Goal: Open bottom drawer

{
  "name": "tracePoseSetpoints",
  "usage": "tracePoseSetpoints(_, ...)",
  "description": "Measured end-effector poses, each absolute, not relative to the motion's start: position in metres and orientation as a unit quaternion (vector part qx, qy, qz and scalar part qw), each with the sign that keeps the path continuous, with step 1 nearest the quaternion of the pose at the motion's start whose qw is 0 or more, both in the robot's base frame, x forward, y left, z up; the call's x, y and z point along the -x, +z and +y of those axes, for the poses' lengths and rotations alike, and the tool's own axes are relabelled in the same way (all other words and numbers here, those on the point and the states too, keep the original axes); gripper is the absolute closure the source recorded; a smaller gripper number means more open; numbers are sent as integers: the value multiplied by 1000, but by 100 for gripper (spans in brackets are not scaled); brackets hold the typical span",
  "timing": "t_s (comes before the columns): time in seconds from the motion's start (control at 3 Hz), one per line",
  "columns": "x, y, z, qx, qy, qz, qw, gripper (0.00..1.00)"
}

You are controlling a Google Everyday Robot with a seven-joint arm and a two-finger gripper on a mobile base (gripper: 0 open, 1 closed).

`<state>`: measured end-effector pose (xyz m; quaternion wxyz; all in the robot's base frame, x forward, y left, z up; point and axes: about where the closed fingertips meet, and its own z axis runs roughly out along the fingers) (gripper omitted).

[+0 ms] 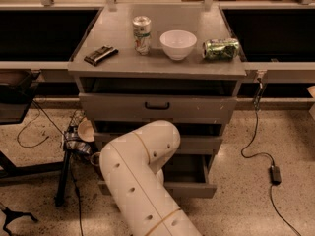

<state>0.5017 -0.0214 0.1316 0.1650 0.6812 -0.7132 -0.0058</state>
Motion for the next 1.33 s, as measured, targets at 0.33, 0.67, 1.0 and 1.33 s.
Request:
tracePoseSetpoints(0.33, -493, 133, -31, -674, -6, -721, 163, 0)
tracePoseSetpoints(0.67, -492, 133, -26, -673, -6, -721, 163, 0)
tracePoseSetpoints(1.0, -489, 135, -24, -671, -5, -723, 162, 0)
tracePoseSetpoints(1.33, -489, 135, -24, -671, -5, -723, 162, 0)
